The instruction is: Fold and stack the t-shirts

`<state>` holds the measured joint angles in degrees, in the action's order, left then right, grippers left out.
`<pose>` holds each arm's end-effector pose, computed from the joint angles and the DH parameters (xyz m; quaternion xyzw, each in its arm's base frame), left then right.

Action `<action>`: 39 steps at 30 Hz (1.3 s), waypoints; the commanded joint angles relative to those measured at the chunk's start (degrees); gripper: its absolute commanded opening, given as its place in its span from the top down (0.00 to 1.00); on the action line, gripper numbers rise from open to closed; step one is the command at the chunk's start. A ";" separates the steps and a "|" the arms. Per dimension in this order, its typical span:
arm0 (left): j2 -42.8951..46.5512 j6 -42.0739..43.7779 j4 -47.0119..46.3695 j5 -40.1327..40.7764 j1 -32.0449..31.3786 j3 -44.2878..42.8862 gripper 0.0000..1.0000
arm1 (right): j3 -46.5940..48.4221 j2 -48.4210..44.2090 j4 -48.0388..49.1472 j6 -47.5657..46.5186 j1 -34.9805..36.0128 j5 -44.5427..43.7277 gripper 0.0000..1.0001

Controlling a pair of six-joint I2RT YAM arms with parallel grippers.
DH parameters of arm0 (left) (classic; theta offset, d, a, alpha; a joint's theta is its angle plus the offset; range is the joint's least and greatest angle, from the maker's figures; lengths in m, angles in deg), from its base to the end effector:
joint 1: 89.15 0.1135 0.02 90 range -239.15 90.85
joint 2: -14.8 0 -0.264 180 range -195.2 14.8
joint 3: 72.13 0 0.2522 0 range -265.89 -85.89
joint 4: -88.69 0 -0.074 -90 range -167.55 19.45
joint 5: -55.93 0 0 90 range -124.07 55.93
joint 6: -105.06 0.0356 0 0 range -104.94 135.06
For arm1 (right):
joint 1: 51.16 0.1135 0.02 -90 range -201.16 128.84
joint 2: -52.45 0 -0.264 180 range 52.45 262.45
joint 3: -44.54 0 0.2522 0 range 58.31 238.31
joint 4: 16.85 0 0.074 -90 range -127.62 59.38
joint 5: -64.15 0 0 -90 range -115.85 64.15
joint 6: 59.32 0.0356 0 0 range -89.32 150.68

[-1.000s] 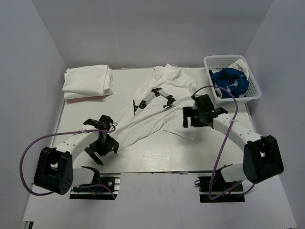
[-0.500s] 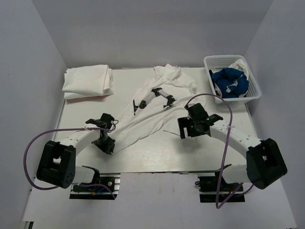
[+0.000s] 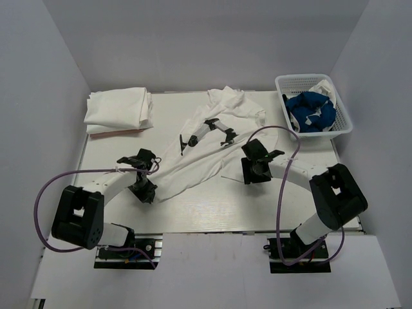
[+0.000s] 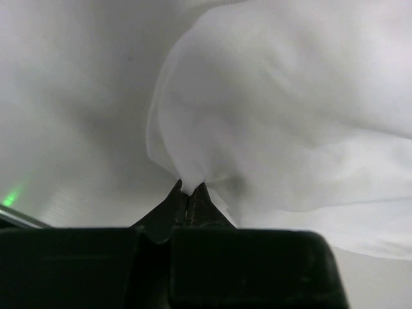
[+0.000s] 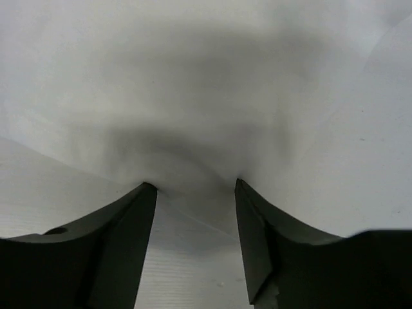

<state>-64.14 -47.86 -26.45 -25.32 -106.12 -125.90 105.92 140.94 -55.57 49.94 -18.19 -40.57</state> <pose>0.1905 -0.0525 0.1561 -0.3892 0.9180 0.0587 0.0488 0.2415 0.1458 0.1636 -0.0891 0.9661 -0.0211 0.2416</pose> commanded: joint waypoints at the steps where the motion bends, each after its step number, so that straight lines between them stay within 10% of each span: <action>1: 3.52 1.48 -4.86 2.75 0.36 -0.07 1.00 | -0.15 3.27 1.04 2.08 0.25 -1.62 0.45; 6: 7.12 3.76 -3.81 4.87 -0.69 -3.84 1.00 | 0.98 1.96 3.06 1.39 -0.18 -2.32 1.00; 18: 13.19 14.92 -7.58 10.22 -0.69 -28.26 1.00 | 17.50 -20.01 16.37 -9.06 -0.89 -28.60 1.00; 26: 12.76 25.38 -16.80 15.77 -0.69 -51.99 1.00 | 34.16 -24.77 42.40 -39.69 -1.16 -29.68 1.00; 39: 11.61 37.68 -25.16 15.24 -0.69 -74.34 1.00 | 68.31 -14.22 44.46 -61.36 -1.07 -21.06 1.00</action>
<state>-52.42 -14.37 -49.05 -10.85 -106.64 -198.49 170.46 126.82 -15.81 -4.30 -19.20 -64.02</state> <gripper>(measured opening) 0.022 0.022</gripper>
